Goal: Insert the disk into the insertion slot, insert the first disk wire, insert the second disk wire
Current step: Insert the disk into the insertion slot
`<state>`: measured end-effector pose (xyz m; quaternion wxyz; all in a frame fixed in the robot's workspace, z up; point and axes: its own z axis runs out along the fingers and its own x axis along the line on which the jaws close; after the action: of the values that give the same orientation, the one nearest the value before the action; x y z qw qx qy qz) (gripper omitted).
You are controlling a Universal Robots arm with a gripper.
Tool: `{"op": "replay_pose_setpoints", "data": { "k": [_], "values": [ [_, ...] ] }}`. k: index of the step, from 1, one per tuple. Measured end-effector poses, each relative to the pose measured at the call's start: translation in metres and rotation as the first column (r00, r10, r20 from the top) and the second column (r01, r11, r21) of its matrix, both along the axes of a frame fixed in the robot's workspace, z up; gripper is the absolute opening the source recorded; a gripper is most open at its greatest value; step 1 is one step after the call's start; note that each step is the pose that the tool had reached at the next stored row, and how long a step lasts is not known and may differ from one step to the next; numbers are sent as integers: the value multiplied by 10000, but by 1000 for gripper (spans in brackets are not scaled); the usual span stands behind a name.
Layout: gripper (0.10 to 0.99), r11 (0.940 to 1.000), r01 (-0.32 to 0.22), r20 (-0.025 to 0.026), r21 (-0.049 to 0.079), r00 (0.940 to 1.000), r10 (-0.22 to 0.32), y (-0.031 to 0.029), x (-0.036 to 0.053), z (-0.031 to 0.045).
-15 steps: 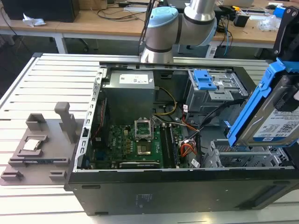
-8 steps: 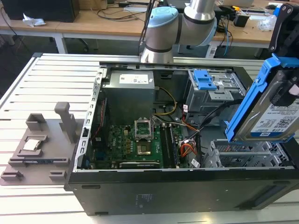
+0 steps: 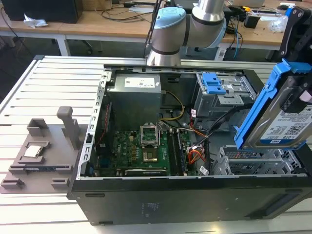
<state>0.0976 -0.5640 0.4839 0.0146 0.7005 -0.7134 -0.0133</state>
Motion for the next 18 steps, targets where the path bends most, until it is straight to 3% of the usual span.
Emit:
{"op": "replay_pose_setpoints", "data": {
  "k": [18],
  "values": [
    [365, 10000, 0, 0, 0, 10000, 0, 0, 0, -91]
  ]
}}
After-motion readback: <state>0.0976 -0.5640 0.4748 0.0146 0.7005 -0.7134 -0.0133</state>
